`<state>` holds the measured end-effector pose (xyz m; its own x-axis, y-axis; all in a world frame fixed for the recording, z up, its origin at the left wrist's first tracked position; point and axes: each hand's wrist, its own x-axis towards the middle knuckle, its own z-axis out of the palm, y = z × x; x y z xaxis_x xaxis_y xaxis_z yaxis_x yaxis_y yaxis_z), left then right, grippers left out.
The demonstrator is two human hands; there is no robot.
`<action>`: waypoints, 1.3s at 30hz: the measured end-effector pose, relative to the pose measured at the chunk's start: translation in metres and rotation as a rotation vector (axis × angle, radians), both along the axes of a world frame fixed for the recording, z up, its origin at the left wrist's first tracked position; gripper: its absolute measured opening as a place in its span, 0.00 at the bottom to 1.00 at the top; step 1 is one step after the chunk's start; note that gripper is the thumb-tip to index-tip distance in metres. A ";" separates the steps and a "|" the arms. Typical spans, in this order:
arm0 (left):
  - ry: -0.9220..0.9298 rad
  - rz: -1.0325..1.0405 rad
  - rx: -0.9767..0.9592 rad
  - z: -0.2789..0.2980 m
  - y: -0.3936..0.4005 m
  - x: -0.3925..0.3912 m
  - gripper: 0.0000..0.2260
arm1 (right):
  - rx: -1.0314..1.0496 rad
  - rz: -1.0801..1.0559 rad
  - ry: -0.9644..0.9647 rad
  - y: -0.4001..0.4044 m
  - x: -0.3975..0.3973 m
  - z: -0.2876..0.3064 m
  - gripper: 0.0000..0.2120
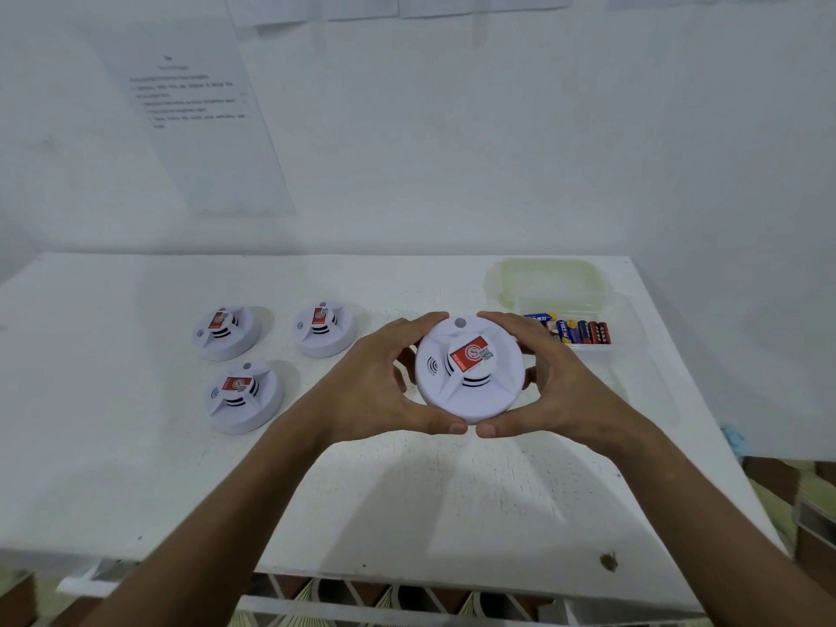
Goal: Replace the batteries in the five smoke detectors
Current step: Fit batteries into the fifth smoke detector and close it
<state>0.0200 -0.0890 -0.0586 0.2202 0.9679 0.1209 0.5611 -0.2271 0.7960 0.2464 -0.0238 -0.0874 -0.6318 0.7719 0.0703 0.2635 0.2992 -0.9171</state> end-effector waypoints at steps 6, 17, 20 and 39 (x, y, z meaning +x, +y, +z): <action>0.019 0.020 -0.002 -0.003 0.006 -0.007 0.37 | -0.007 0.001 0.001 0.006 -0.007 -0.001 0.51; 0.017 0.080 0.036 -0.004 0.012 -0.014 0.32 | 0.032 -0.003 -0.028 0.021 -0.018 -0.004 0.48; 0.025 0.094 0.047 -0.004 0.015 -0.018 0.31 | 0.039 -0.009 -0.019 0.026 -0.022 -0.004 0.47; 0.199 0.150 -0.001 -0.031 0.078 -0.053 0.31 | 0.019 -0.058 -0.127 0.080 -0.067 -0.022 0.45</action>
